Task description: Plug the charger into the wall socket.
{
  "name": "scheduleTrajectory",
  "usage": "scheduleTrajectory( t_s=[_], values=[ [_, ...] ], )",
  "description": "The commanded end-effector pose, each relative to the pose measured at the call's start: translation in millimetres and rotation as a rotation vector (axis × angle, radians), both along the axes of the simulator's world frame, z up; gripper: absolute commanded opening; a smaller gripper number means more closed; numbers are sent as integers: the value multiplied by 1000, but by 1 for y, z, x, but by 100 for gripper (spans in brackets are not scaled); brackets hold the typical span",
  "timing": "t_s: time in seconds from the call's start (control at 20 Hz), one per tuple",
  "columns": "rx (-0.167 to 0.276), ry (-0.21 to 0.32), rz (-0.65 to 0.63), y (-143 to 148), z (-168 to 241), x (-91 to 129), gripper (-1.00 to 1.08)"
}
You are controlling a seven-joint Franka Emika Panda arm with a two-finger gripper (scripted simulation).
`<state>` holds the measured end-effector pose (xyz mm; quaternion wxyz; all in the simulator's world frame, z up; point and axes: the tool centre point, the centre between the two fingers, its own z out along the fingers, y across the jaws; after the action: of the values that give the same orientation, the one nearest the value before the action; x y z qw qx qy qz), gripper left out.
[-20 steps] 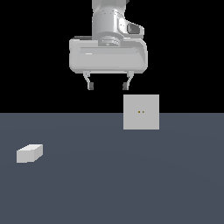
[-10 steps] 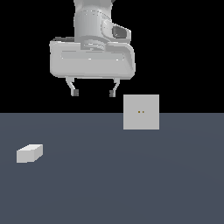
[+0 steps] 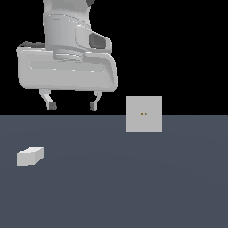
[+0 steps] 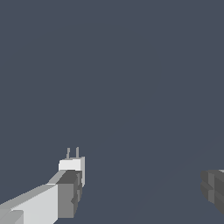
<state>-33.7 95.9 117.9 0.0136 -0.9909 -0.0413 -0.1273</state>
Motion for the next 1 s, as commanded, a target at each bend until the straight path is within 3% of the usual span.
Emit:
scheduleTrajectory(
  t_s=[0.0, 0.5, 0.95],
  values=[
    [3, -28, 12, 13, -8, -5, 100],
    [7, -125, 50, 55, -37, -19, 100],
    [5, -172, 67, 75, -52, -24, 100]
  ],
)
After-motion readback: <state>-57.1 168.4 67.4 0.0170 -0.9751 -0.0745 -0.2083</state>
